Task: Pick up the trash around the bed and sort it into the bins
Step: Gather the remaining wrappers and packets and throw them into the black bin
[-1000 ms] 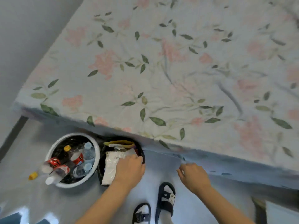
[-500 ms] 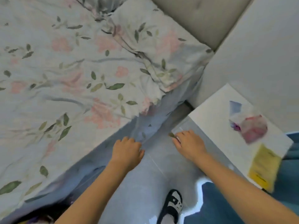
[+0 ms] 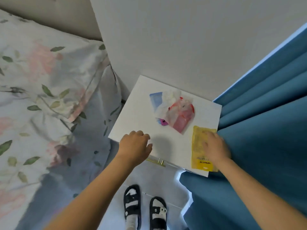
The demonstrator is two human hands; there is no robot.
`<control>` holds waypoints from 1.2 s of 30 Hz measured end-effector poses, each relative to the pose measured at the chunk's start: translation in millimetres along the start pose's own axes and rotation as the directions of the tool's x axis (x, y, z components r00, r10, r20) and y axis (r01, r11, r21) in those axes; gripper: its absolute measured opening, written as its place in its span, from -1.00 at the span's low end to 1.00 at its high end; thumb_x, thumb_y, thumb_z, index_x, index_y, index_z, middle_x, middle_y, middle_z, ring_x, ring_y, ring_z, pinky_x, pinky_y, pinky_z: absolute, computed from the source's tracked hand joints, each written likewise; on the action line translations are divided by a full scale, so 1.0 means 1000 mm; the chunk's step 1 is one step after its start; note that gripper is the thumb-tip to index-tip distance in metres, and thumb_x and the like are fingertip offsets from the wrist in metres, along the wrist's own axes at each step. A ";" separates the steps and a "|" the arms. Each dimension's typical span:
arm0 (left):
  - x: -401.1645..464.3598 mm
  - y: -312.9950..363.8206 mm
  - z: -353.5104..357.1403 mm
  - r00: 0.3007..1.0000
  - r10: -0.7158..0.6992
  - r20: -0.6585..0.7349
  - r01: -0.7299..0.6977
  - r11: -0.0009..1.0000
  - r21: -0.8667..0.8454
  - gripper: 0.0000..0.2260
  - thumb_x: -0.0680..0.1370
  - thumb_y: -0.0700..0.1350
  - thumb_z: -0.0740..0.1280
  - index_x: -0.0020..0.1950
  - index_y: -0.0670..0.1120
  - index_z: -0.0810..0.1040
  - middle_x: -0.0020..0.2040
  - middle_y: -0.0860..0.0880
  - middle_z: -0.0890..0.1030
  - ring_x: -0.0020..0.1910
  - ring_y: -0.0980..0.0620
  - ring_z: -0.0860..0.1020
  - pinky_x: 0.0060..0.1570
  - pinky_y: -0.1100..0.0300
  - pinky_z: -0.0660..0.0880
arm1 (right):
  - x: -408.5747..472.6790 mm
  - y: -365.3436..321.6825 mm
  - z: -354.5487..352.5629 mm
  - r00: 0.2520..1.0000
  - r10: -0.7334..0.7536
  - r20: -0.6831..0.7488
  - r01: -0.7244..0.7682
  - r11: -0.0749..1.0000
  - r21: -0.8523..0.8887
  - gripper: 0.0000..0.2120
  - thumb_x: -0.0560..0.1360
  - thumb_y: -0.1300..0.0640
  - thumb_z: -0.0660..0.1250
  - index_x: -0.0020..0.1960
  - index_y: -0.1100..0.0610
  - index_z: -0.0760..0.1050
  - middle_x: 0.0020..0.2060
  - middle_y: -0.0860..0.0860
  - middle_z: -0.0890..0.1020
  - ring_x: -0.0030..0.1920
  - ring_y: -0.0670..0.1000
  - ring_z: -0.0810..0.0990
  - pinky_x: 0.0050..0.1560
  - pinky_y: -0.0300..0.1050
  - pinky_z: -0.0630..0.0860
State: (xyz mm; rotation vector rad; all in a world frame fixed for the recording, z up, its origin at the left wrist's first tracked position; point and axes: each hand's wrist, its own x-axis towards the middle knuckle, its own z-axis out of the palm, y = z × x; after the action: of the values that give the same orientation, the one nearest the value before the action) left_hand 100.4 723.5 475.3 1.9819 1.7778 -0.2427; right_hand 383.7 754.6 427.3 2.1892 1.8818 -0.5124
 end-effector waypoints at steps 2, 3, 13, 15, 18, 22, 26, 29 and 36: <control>0.028 0.023 0.003 0.993 0.097 0.066 -0.102 0.992 0.077 -0.65 0.60 0.07 0.13 0.30 -0.04 0.50 0.21 -0.06 0.56 0.19 -0.11 0.50 0.08 0.04 0.45 | 0.011 0.021 0.004 0.989 0.144 0.030 -0.146 0.985 0.089 -0.64 0.52 0.05 0.29 0.25 0.20 0.40 0.19 0.19 0.51 0.19 0.22 0.46 0.10 0.05 0.45; 0.039 0.034 0.005 0.986 0.137 0.100 -0.147 0.985 0.095 -0.65 0.60 0.06 0.13 0.29 -0.04 0.50 0.21 -0.07 0.55 0.18 -0.11 0.50 0.08 0.04 0.44 | 0.014 0.030 0.008 0.973 0.223 0.062 -0.230 0.960 0.157 -0.55 0.49 0.02 0.34 0.28 0.23 0.37 0.22 0.22 0.49 0.23 0.24 0.45 0.15 0.08 0.45; 0.087 0.070 0.030 0.939 0.265 0.219 -0.298 0.945 0.137 -0.68 0.60 0.02 0.10 0.25 -0.05 0.50 0.19 -0.05 0.55 0.15 -0.09 0.52 0.04 0.05 0.46 | 0.027 0.049 0.043 0.788 0.451 0.420 -0.616 0.570 0.544 -0.31 0.35 -0.04 0.51 0.34 0.25 0.36 0.25 0.20 0.53 0.22 0.18 0.52 0.13 0.00 0.47; 0.091 0.065 0.035 0.940 0.262 0.220 -0.298 0.942 0.153 -0.69 0.61 0.01 0.09 0.23 -0.05 0.51 0.18 -0.04 0.56 0.14 -0.08 0.53 0.02 0.06 0.46 | 0.027 0.051 0.055 0.804 0.434 0.407 -0.595 0.587 0.550 -0.51 0.33 -0.01 0.53 0.14 0.23 0.51 0.09 0.17 0.63 -0.02 0.10 0.57 -0.07 -0.08 0.51; 0.099 0.056 0.036 0.951 0.248 0.185 -0.275 0.951 0.139 -0.69 0.60 0.02 0.10 0.20 -0.04 0.53 0.16 -0.03 0.57 0.12 -0.08 0.54 -0.02 0.07 0.47 | 0.024 0.054 0.065 0.809 0.466 0.357 -0.586 0.599 0.546 -0.63 0.31 -0.01 0.55 -0.07 0.24 0.59 -0.09 0.16 0.68 -0.19 0.06 0.57 -0.28 -0.16 0.49; 0.119 0.043 0.021 0.973 0.210 0.101 -0.220 0.970 0.106 -0.70 0.60 0.06 0.13 0.15 -0.03 0.57 0.13 -0.02 0.59 0.11 -0.08 0.55 -0.05 0.10 0.48 | 0.019 0.060 0.061 0.826 0.531 0.189 -0.540 0.651 0.533 -0.62 0.28 0.03 0.57 -0.40 0.21 0.42 -0.39 0.12 0.58 -0.38 0.09 0.51 -0.40 -0.15 0.39; 0.151 0.036 -0.003 0.991 0.135 -0.009 -0.134 0.987 0.085 -0.65 0.58 0.14 0.17 0.17 -0.05 0.55 0.09 -0.04 0.61 0.04 -0.09 0.59 -0.07 0.07 0.52 | 0.018 0.062 0.050 0.895 0.429 0.119 -0.409 0.687 0.600 -0.69 0.29 0.13 0.57 -0.30 0.33 0.52 -0.41 0.16 0.61 -0.41 0.10 0.50 -0.42 -0.16 0.32; 0.172 0.039 -0.009 0.996 -0.001 -0.092 -0.002 1.000 -0.029 -0.54 0.53 0.21 0.22 0.25 -0.10 0.42 0.12 -0.09 0.58 0.06 -0.12 0.58 -0.07 0.03 0.51 | 0.019 0.061 0.049 0.921 0.357 0.154 -0.374 0.707 0.600 -0.66 0.30 0.10 0.56 -0.39 0.30 0.50 -0.50 0.15 0.54 -0.46 0.10 0.45 -0.41 -0.15 0.30; 0.213 0.052 0.013 0.943 -0.301 0.142 0.333 0.854 -0.401 -0.19 0.32 0.43 0.31 0.29 -0.17 0.37 0.21 -0.13 0.49 0.22 -0.15 0.48 0.02 0.01 0.46 | 0.017 0.057 0.067 0.901 0.369 0.229 -0.431 0.694 0.577 -0.70 0.30 0.07 0.56 -0.24 0.32 0.59 -0.33 0.23 0.66 -0.24 0.25 0.64 -0.28 -0.06 0.48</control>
State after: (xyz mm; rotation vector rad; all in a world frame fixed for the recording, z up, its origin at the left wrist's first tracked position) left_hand 184.8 904.8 384.2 1.3591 1.9126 -0.0279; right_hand 433.5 735.4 355.3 2.8004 1.2019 -1.2559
